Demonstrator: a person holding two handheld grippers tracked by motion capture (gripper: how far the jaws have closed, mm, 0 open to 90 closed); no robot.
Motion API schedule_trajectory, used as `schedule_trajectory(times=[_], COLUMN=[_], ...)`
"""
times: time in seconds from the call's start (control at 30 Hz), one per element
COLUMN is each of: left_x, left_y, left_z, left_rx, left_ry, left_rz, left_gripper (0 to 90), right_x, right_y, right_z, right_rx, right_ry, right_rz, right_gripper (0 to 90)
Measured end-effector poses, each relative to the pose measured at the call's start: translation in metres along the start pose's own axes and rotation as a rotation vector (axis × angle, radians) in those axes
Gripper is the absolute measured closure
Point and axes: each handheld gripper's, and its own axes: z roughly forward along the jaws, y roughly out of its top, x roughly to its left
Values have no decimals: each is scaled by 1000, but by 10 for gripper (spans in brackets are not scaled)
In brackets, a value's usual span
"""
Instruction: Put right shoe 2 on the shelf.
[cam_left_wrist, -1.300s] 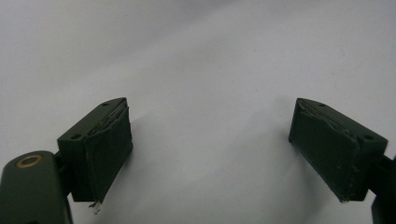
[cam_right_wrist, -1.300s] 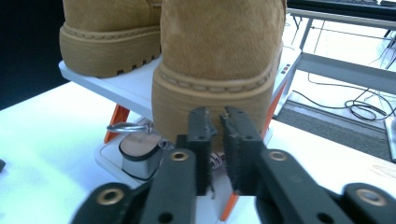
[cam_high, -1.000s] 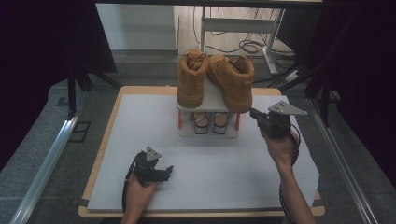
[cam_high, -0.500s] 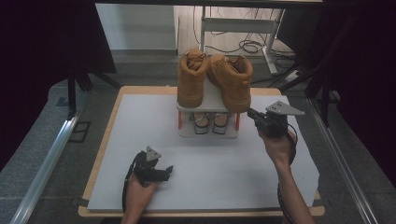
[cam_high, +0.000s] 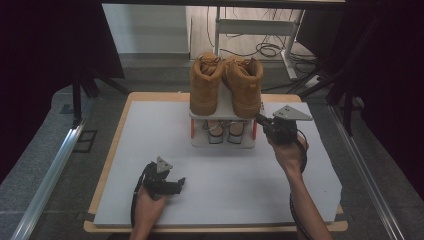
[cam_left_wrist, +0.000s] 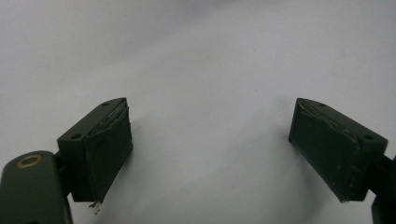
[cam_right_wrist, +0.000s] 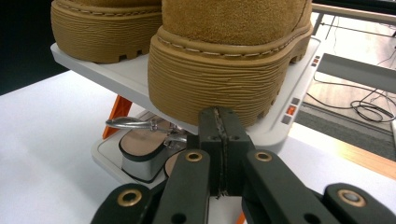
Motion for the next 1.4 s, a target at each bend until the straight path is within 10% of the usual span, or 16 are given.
schedule_trajectory(times=[1.0,1.4], left_x=[0,0], left_y=[0,0], left_z=[0,0], left_rx=[1,0], left_ry=[0,0], left_rz=[0,-1], left_gripper=[129,129], right_x=[12,12], right_y=[8,7], right_z=[18,10], right_rx=[-6,-3], right_ry=[42,60], right_rz=[30,33], right_gripper=[891,712])
